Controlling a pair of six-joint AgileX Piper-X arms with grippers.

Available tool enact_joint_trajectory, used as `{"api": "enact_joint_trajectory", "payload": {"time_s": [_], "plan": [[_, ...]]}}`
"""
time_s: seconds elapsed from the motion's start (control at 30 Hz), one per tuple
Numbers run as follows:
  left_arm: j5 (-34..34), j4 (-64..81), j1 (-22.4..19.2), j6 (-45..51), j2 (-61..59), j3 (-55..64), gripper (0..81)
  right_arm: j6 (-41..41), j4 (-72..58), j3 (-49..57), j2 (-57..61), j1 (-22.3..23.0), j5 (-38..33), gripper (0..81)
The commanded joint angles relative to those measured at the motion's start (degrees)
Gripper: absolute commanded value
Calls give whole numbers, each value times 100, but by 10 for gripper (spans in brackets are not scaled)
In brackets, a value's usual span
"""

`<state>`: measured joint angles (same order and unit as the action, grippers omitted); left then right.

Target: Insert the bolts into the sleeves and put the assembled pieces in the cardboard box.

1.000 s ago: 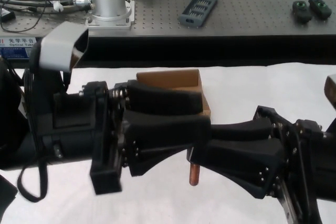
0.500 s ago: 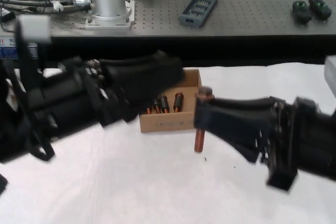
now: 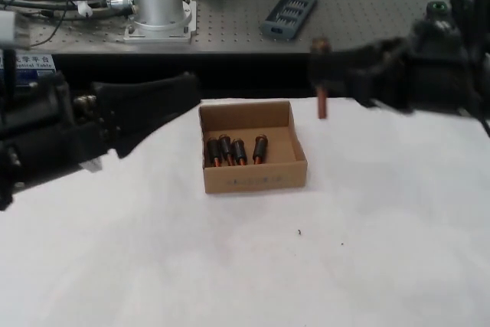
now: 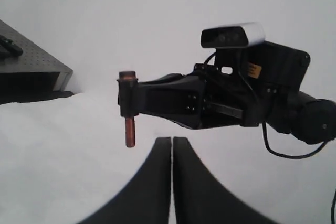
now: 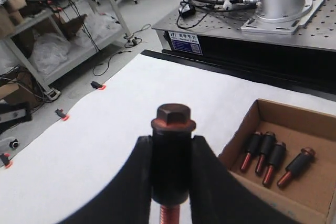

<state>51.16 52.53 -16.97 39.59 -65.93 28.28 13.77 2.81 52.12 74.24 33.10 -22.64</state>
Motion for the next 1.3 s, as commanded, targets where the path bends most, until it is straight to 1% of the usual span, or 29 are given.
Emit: {"api": "enact_joint_trajectory", "payload": {"time_s": [0.0,0.13,0.27,0.33,0.4,0.47,0.6,0.77,0.87,0.97,1.17,1.27], "plan": [[262,5,242,36,20,12,6,-125,142,334,276,-34,10,29],[609,-248,630,36,20,12,6,-124,435,1177,1118,-34,165,29],[793,-776,969,36,20,12,6,-124,935,2039,2003,-34,281,29],[800,-1104,1067,36,20,12,6,-146,1226,2464,2410,-34,440,29],[800,-1443,1099,3,20,12,6,-146,1524,2944,2858,-34,744,29],[800,-1792,1097,-197,20,12,6,-146,1753,3407,3248,-47,900,29],[800,-2601,1097,-602,20,12,6,-192,2254,4233,3992,-49,972,32],[824,-3549,1097,-877,20,12,6,-360,2835,5042,4745,-49,1682,32],[824,-3960,1097,-879,20,12,6,-357,3037,5346,5060,-66,1864,32],[824,-4234,1097,-879,20,12,6,-357,3127,5435,5265,-86,1953,32],[824,-4306,1097,-879,20,12,6,-326,3308,5435,5536,-103,2035,32],[942,-4305,1097,-879,20,12,6,-312,3333,5435,5694,-107,2080,32]]}}
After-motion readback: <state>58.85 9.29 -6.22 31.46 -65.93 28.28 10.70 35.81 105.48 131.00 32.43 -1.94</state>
